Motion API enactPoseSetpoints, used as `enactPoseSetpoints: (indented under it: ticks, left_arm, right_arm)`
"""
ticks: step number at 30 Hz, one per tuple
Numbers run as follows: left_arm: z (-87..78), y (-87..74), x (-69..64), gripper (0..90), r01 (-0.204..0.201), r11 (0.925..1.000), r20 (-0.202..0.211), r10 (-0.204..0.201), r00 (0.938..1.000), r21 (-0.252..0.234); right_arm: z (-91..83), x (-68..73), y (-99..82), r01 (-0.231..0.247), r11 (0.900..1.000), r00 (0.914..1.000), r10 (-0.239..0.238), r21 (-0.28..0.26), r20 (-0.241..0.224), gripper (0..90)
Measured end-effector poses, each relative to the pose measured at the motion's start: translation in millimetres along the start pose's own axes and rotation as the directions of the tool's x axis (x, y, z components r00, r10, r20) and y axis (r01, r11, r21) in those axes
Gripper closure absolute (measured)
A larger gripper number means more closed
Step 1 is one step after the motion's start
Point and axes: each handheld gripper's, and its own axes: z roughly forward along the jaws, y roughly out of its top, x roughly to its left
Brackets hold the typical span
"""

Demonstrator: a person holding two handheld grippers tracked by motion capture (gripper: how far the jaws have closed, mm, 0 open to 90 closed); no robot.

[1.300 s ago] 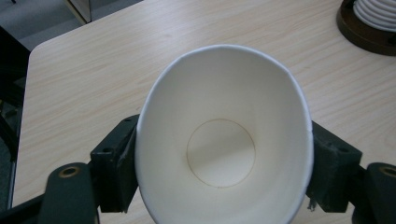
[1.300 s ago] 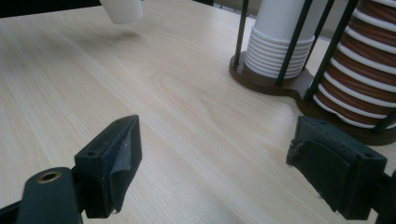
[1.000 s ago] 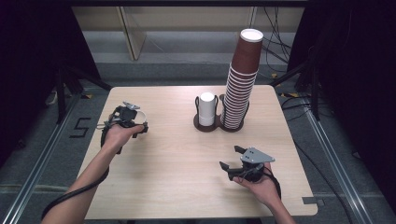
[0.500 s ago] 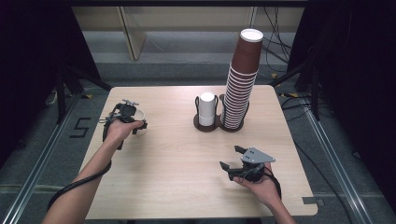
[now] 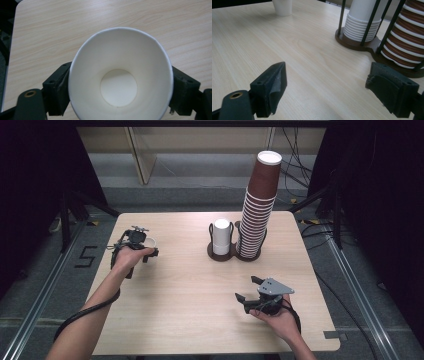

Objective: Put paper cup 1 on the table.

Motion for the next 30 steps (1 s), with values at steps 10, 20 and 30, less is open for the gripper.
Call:
enactPoseSetpoints:
  ticks: [10, 20, 30]
  left_arm:
    - [0.4, -1.7, -5.9, 0.0, -0.005, 0.9990, 0.017, 0.006, 0.9998, -0.044]
    - [-23.3, -6.2, -4.7, 0.0, -0.036, 0.9890, 0.008, 0.038, 0.9993, -0.144]
    - [-53.6, -8.4, -23.8, 0.0, -0.107, 0.9587, 0.047, 0.124, 0.9912, -0.263]
  right_arm:
    - [2.1, -1.9, -0.3, 0.009, 1.0000, 0.9999, -0.009, -0.001, 0.009, 15.6]
    - [2.0, -1.0, 0.6, -0.019, 0.9998, 0.9997, 0.019, 0.002, 0.018, 15.6]
    - [-0.9, -9.5, 10.8, -0.016, 0.9990, 0.9982, 0.018, -0.042, 0.057, 15.5]
